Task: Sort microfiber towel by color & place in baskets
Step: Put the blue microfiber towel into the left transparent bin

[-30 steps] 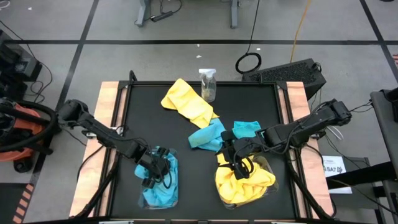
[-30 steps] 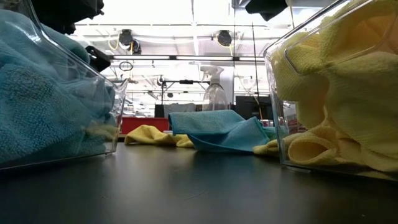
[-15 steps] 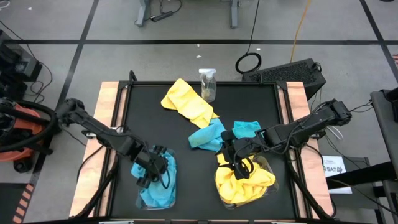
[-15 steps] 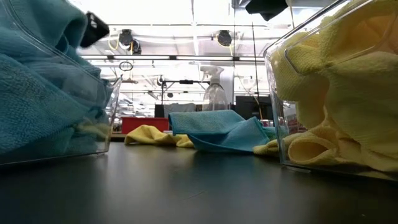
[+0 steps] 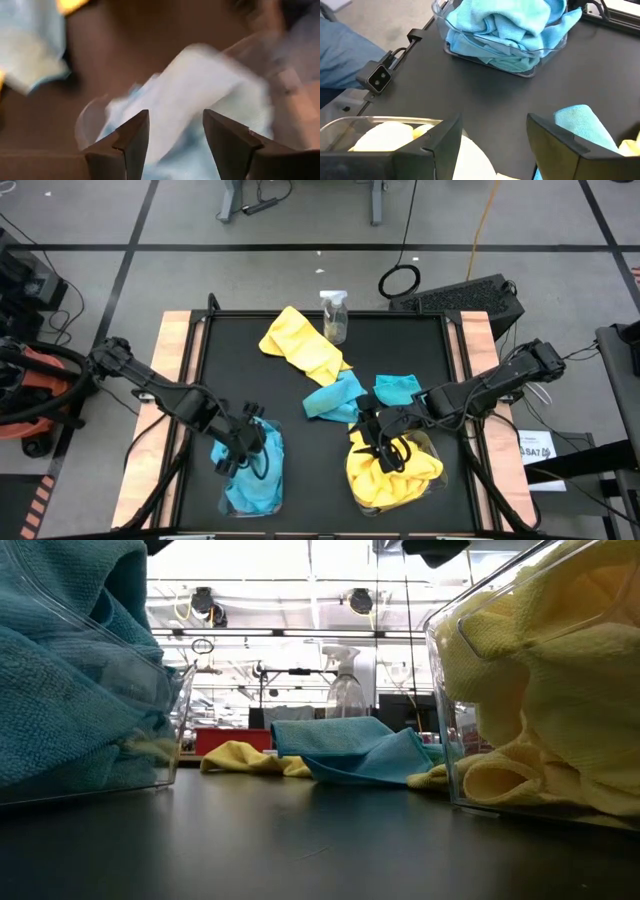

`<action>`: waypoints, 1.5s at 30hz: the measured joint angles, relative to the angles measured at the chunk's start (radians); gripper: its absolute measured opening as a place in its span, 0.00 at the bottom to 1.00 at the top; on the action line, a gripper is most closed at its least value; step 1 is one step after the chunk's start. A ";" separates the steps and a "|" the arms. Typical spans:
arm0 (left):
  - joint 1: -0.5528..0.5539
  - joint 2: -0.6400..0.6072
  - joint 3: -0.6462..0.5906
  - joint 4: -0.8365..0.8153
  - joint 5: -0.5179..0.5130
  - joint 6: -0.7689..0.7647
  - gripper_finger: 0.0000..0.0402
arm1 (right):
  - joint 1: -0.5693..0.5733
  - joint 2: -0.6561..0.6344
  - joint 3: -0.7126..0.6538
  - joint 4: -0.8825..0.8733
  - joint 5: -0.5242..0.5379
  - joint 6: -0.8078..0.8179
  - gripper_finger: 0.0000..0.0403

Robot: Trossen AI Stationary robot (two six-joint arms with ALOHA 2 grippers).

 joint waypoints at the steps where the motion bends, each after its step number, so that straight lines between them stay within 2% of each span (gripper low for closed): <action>1: -0.005 0.000 0.002 0.037 0.026 0.000 0.48 | 0.002 0.000 0.000 0.000 0.000 0.000 0.53; 6: -0.052 0.011 0.003 0.209 0.107 0.011 0.48 | 0.003 0.000 0.000 0.000 0.001 0.000 0.53; 14: -0.106 0.151 0.003 0.264 0.115 0.000 0.48 | 0.003 0.000 0.000 0.000 0.002 -0.006 0.53; 17: -0.108 0.225 0.003 0.250 0.113 0.000 0.48 | 0.003 0.000 0.000 0.000 0.002 -0.004 0.53; 22: -0.104 0.317 0.003 0.107 0.065 -0.030 0.48 | 0.019 0.000 0.000 0.000 0.002 -0.001 0.53; 24: -0.103 0.335 -0.015 0.112 0.064 -0.042 0.48 | 0.027 0.000 0.000 0.000 0.002 0.000 0.53; 34: -0.090 0.338 -0.174 0.330 0.074 -0.076 0.48 | 0.055 0.000 0.000 0.001 0.008 0.015 0.53; 39: -0.088 0.320 -0.167 0.332 0.086 -0.077 0.48 | 0.055 0.000 0.000 0.001 0.008 0.018 0.53; 45: -0.089 0.222 -0.144 0.330 0.091 -0.080 0.48 | 0.052 0.000 0.000 0.002 0.012 0.017 0.53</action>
